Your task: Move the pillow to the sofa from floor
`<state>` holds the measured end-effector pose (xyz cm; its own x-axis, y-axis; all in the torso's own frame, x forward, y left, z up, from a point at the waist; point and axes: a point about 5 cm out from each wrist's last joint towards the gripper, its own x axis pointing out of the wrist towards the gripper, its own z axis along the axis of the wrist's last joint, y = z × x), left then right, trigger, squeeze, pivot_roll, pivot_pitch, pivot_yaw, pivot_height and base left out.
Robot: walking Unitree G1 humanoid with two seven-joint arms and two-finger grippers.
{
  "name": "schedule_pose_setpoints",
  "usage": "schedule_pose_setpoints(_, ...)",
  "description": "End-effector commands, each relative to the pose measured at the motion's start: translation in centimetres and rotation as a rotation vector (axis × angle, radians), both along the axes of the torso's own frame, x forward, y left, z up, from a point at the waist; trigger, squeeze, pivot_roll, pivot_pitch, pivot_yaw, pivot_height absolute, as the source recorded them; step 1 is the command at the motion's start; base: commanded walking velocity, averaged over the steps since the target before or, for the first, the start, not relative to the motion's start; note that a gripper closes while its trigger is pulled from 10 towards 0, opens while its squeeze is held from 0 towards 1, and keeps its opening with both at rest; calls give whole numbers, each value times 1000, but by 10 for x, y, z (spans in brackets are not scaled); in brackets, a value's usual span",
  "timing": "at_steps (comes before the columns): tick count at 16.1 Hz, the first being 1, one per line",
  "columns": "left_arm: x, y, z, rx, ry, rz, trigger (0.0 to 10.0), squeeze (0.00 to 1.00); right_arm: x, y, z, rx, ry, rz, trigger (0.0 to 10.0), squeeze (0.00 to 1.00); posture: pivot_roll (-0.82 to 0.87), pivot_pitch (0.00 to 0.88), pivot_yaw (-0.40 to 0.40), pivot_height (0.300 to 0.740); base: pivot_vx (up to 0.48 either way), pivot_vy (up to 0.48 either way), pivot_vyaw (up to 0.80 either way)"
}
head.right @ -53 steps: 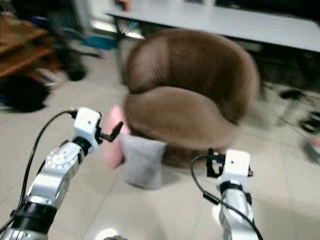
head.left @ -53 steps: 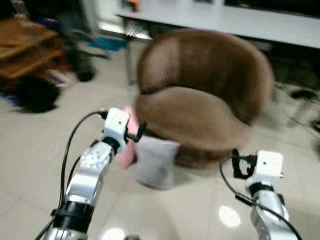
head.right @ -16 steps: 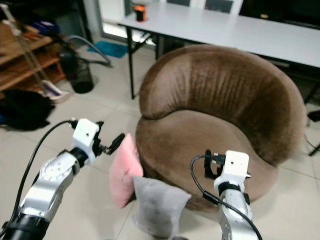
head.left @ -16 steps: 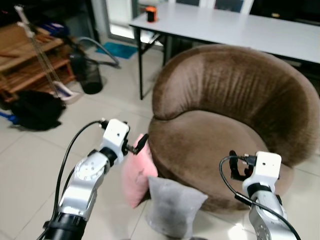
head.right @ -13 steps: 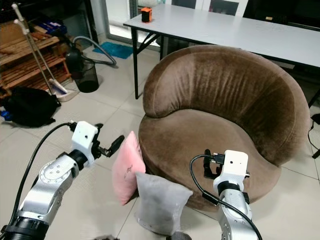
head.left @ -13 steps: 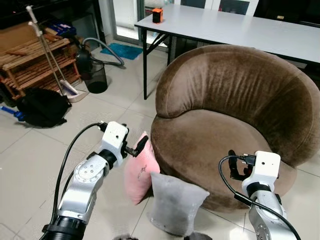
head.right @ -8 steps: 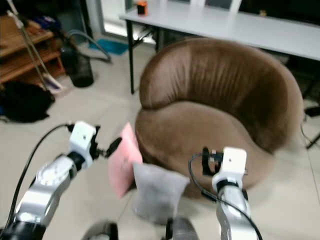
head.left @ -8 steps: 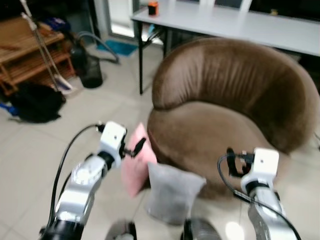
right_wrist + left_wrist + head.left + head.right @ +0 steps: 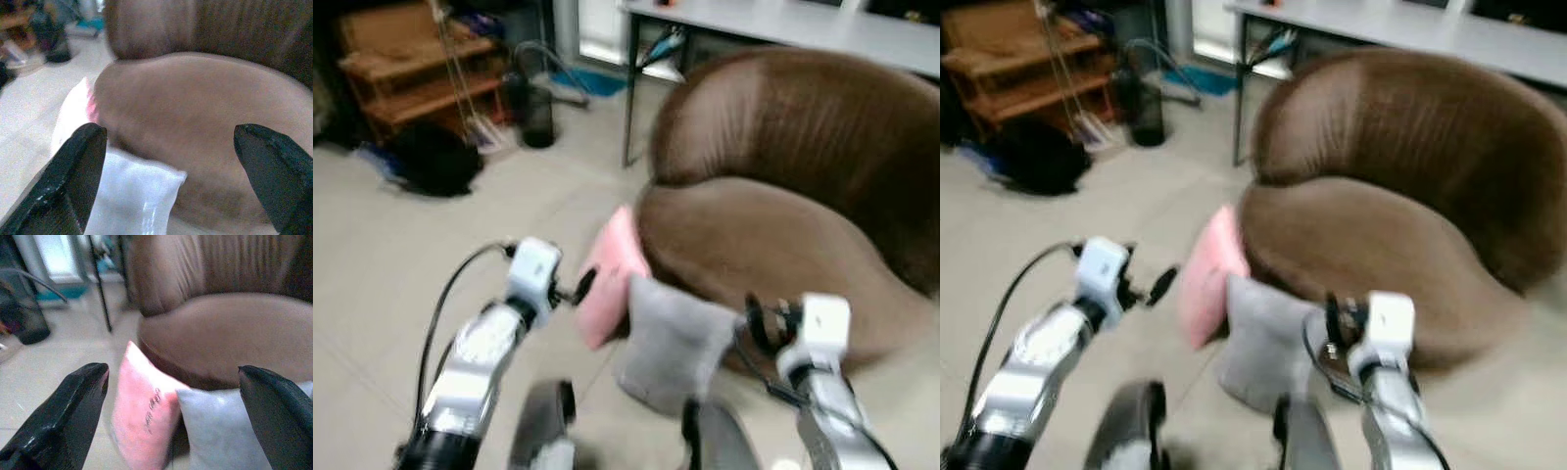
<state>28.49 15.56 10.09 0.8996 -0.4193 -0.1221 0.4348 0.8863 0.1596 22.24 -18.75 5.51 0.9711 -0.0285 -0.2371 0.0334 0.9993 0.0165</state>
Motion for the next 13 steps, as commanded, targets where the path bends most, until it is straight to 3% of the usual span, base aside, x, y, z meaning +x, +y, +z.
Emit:
schedule_pose_setpoints(1,-2,3,-11,23,28,7,10000,0,3,5,0,-11,-3,40,10000,0,-10,27,-34,575,0,0,0)
schedule_pose_setpoints(4,1,-1,-12,-2,31,-4,10000,0,8,1,0,-54,-1,2,10000,0,-10,20,-37,575,90,0,0)
schedule_pose_setpoints(13,1,-6,-12,-18,24,-28,10000,0,8,2,0,-71,-14,-1,10000,0,-10,19,-41,575,364,0,0)
